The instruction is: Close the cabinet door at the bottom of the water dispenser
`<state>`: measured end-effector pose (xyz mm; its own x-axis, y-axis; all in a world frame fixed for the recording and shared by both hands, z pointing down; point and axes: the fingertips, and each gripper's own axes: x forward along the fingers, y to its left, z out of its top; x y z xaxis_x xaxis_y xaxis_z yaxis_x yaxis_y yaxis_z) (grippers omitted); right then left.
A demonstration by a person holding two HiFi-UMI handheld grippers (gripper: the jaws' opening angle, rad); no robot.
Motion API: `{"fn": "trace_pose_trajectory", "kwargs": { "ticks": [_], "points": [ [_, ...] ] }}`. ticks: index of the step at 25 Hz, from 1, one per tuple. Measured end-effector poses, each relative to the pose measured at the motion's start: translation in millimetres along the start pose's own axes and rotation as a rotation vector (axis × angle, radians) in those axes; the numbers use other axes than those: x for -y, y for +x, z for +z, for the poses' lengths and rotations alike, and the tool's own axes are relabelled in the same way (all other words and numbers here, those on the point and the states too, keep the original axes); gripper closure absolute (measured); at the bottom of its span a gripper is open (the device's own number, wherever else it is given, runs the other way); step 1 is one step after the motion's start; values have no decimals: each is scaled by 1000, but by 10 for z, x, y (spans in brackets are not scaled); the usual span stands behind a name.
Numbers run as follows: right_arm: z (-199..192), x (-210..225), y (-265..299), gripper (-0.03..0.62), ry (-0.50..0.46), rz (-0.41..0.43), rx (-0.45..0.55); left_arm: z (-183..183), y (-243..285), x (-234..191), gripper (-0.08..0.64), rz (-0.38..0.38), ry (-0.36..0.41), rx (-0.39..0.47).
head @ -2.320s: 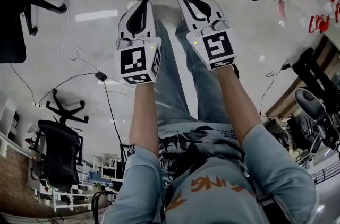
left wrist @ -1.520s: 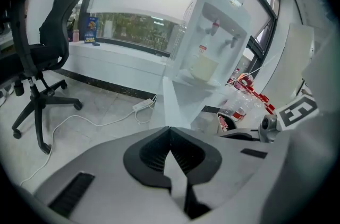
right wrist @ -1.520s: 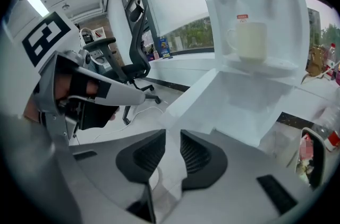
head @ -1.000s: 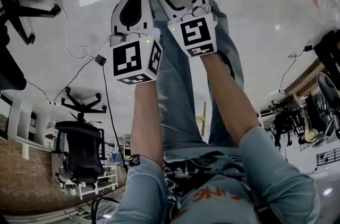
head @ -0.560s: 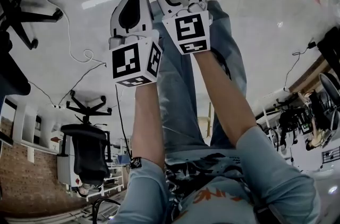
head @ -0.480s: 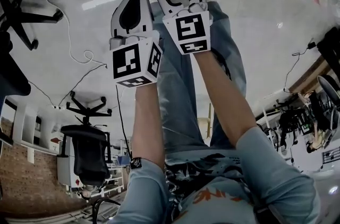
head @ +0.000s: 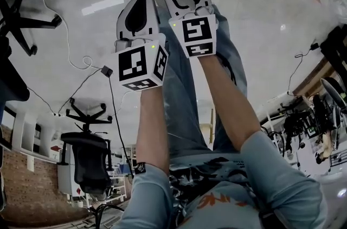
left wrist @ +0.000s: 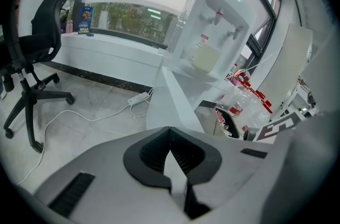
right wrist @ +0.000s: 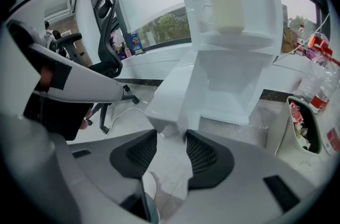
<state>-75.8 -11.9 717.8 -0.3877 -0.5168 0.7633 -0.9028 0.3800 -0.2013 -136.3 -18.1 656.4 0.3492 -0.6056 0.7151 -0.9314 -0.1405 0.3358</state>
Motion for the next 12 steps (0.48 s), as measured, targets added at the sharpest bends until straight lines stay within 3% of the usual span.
{"fn": "trace_pose_trajectory", "kwargs": {
  "ticks": [12],
  "points": [
    [-39, 487, -188, 402, 21, -31, 0, -48, 153, 355, 538, -28, -6, -16]
  ]
}}
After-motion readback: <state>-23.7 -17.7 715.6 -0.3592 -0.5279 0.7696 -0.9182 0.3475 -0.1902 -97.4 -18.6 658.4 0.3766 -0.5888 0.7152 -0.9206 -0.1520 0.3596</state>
